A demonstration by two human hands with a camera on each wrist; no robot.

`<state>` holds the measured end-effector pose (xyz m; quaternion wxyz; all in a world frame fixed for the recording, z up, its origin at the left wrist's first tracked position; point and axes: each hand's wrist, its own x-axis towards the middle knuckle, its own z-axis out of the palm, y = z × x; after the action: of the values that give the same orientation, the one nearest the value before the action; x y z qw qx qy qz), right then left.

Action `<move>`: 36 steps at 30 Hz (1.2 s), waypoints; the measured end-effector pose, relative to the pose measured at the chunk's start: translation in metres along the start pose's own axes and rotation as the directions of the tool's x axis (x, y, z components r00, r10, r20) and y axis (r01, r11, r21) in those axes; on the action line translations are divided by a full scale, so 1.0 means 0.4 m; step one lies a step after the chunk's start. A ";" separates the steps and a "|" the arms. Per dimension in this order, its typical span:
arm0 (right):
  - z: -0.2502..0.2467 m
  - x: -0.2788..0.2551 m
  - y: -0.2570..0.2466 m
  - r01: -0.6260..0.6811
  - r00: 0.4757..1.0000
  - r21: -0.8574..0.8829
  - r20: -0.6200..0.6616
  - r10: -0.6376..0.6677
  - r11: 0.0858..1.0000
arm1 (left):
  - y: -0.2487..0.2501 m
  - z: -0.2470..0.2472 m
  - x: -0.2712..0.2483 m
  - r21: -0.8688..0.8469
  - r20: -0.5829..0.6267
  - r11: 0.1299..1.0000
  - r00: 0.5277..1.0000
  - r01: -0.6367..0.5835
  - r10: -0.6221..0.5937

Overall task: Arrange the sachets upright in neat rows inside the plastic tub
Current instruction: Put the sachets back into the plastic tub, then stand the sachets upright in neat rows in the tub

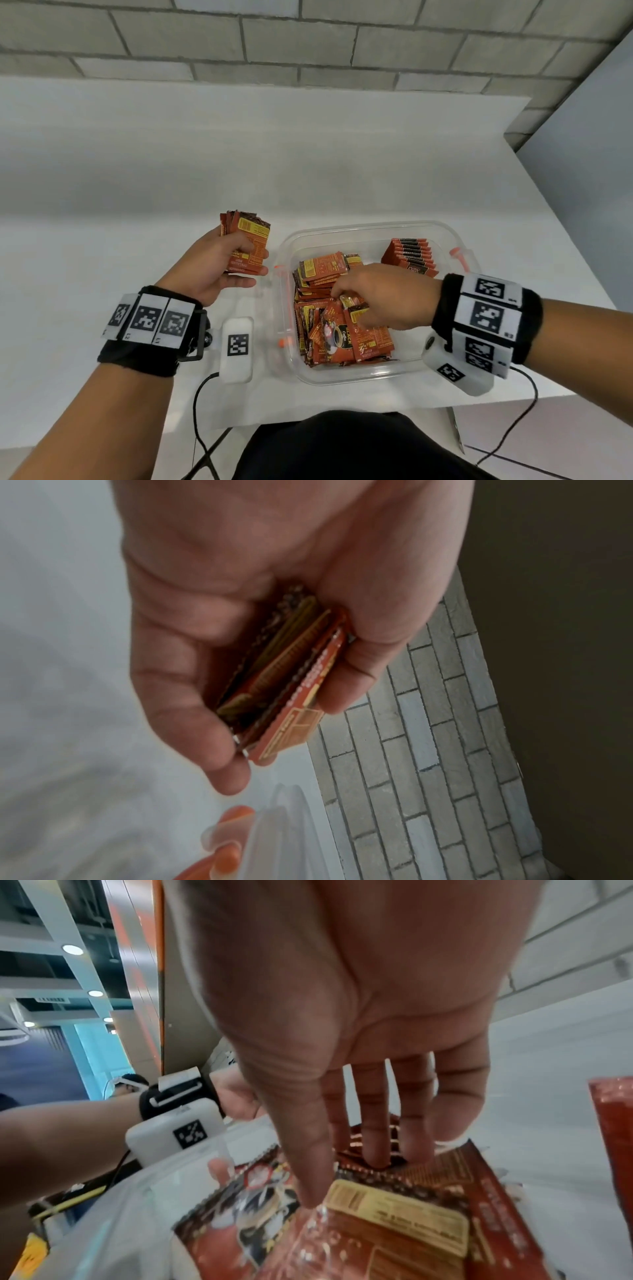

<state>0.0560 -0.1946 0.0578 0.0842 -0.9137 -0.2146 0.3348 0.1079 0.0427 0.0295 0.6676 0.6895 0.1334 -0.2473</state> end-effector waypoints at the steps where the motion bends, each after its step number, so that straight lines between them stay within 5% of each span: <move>1: 0.004 0.008 -0.002 0.006 1.000 0.005 0.015 -0.006 1.000 | 0.002 0.001 -0.002 -0.003 0.000 1.000 1.000 -0.007 0.007; 17: 0.006 0.022 0.000 0.109 0.993 0.064 0.046 -0.112 0.992 | 0.022 -0.002 -0.026 -0.114 0.034 0.987 0.992 -0.116 0.121; 30: -0.041 -0.027 0.037 0.074 0.997 0.241 -0.037 -0.067 0.968 | 0.033 0.027 -0.037 -0.262 0.139 0.955 0.974 -0.138 0.179; 33: -0.062 -0.048 0.053 0.096 0.989 0.437 -0.140 -0.038 0.894 | 0.034 0.055 -0.046 -0.314 0.199 0.940 0.959 -0.133 0.202; 36: -0.085 -0.060 0.059 0.181 0.954 0.716 -0.293 0.056 0.674 | 0.035 0.101 -0.056 -0.338 0.275 0.933 0.936 -0.119 0.219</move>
<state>0.0695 -0.2266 0.0902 0.4867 -0.8329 -0.0784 0.2515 0.0896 0.0051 0.0537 0.8009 0.5353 0.0049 -0.2682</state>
